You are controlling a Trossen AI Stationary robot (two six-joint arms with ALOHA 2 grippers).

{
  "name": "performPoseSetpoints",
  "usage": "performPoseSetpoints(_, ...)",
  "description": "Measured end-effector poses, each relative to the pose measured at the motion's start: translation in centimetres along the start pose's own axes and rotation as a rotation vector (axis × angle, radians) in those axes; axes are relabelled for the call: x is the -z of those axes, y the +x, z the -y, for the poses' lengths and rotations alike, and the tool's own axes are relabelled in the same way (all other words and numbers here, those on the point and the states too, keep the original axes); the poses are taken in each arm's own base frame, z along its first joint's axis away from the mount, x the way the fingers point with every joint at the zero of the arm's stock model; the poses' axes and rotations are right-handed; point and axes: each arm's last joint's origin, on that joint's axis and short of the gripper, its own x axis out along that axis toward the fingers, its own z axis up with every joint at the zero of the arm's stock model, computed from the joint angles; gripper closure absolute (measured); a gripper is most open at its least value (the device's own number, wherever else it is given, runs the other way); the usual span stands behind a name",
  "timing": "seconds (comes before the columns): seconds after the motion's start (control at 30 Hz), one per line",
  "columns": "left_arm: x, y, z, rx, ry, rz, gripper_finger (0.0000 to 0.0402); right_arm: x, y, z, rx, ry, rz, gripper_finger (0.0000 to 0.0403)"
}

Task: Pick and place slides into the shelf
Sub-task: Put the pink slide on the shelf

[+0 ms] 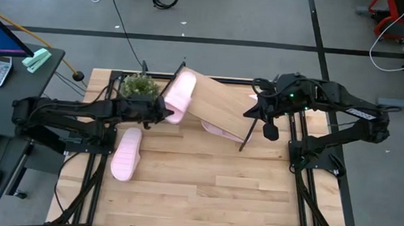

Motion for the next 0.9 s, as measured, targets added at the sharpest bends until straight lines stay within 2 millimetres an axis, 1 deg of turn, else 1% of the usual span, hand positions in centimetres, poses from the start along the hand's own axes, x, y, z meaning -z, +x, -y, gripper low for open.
performPoseSetpoints(0.23,-1.0,0.2,0.0,-0.004,0.045,-0.018,0.0361,-0.1,0.5,0.1,0.0,0.015,-0.006,0.0392)
performPoseSetpoints(0.47,-2.1,0.3,0.1,0.0,0.05,-0.019,0.0361,-0.1,0.5,0.1,0.0,0.03,-0.006,0.0394)
performPoseSetpoints(0.9,-3.1,1.0,0.1,0.005,0.051,-0.016,0.0361,-0.1,0.5,0.1,0.0,0.036,-0.005,0.0393)
